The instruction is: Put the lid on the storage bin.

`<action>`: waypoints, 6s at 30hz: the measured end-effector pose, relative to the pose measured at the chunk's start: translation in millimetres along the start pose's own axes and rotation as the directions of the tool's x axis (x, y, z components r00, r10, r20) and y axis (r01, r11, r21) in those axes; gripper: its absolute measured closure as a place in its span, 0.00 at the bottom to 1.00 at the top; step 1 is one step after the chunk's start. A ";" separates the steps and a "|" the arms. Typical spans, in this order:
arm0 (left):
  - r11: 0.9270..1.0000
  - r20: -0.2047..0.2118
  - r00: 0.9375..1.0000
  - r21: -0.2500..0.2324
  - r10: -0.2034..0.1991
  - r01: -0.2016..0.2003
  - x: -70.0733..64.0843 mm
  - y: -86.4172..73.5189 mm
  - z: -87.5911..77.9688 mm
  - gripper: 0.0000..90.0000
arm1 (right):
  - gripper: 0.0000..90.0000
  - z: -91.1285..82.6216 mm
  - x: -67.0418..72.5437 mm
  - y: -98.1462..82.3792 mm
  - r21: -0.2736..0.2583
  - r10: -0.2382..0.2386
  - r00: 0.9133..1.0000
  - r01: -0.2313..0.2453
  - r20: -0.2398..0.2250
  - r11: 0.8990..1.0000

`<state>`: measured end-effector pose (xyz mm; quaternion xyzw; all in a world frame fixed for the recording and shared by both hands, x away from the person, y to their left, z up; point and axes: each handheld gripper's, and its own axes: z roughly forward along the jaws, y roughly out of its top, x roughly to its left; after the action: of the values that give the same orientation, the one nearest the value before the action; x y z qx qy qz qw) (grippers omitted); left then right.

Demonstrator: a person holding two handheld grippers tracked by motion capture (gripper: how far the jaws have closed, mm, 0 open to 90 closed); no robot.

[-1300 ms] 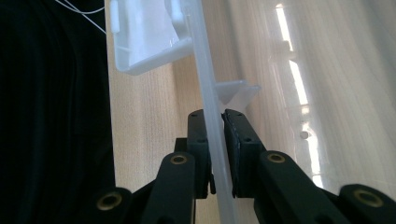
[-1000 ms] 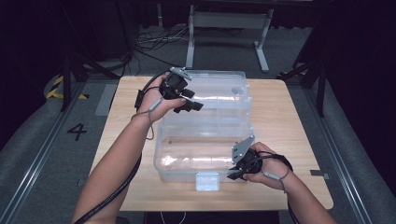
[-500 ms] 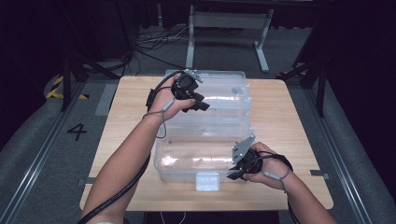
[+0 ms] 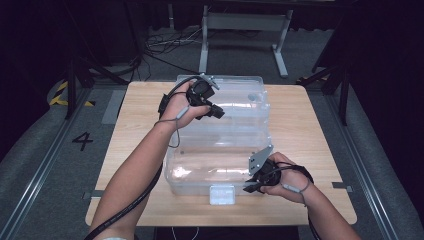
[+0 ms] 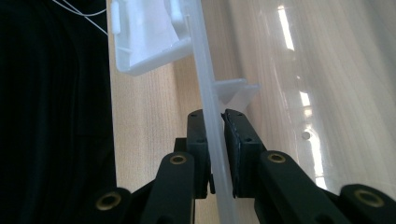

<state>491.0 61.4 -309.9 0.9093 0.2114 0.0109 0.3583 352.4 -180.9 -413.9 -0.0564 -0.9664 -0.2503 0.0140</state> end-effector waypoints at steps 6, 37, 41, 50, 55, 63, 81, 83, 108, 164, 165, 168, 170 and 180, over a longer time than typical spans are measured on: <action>1.000 -0.016 0.999 0.015 0.028 -0.028 -5.6 1.1 -1.9 0.90 | 0.90 0.6 -0.8 0.0 -0.004 -0.008 1.000 0.008 0.001 1.000; 0.986 0.012 0.989 0.074 0.150 -0.151 -47.6 -1.7 -17.8 0.94 | 0.91 -0.1 2.7 -1.9 -0.010 -0.006 1.000 0.007 0.019 1.000; 0.984 0.015 0.988 0.078 0.157 -0.157 -51.6 -2.6 -18.2 0.94 | 0.91 -0.5 3.4 -2.1 -0.011 -0.019 0.999 0.020 0.032 1.000; 0.980 0.024 0.984 0.089 0.176 -0.177 -58.7 -5.5 -19.7 0.95 | 0.91 -0.7 3.3 -2.4 -0.013 -0.026 0.999 0.026 0.033 1.000; 0.978 0.029 0.983 0.098 0.181 -0.183 -61.5 -6.3 -20.2 0.95 | 0.91 -0.7 3.3 -2.4 -0.013 -0.026 0.999 0.026 0.033 1.000; 0.970 0.042 0.978 0.126 0.202 -0.206 -68.5 -6.2 -19.9 0.95 | 0.91 -0.6 3.6 -2.5 -0.015 -0.024 0.999 0.025 0.031 1.000; 0.955 0.083 0.971 0.183 0.223 -0.235 -79.7 -6.1 -17.5 0.96 | 0.91 -0.8 4.3 -2.6 -0.011 -0.029 0.999 0.029 0.033 1.000; 0.953 0.087 0.971 0.191 0.222 -0.235 -80.7 -5.8 -17.3 0.96 | 0.91 -1.0 4.6 -2.4 -0.009 -0.022 0.999 0.023 0.032 1.000; 0.932 0.106 0.963 0.246 0.248 -0.268 -94.5 -7.7 -11.6 0.97 | 0.91 -1.2 6.1 -2.0 -0.006 -0.038 0.998 0.039 0.057 0.999; 0.913 0.116 0.957 0.290 0.264 -0.287 -104.2 -10.2 -6.2 0.98 | 0.84 -21.3 20.4 4.2 -0.033 -0.039 0.991 0.043 0.129 0.999; 0.913 0.116 0.957 0.290 0.264 -0.287 -104.3 -10.3 -6.2 0.98 | 0.84 -23.5 21.1 4.3 -0.042 -0.030 0.991 0.036 0.132 0.998; 0.912 0.115 0.957 0.293 0.265 -0.287 -104.5 -10.2 -6.1 0.98 | 0.85 -28.9 23.0 4.2 -0.056 -0.027 0.990 0.035 0.137 0.998; 0.913 0.114 0.958 0.291 0.263 -0.285 -105.0 -10.2 -5.6 0.98 | 0.86 -32.5 23.8 4.3 -0.067 -0.032 0.990 0.041 0.138 0.997; 0.913 0.116 0.958 0.293 0.261 -0.284 -104.7 -10.6 -5.8 0.98 | 0.95 -46.7 27.9 4.4 -0.111 -0.033 0.985 0.052 0.168 0.992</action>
<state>390.8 31.0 -298.8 0.9741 0.0680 -0.0057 0.2154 325.1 -196.9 -369.4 -0.0569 -0.9493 -0.3001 -0.0751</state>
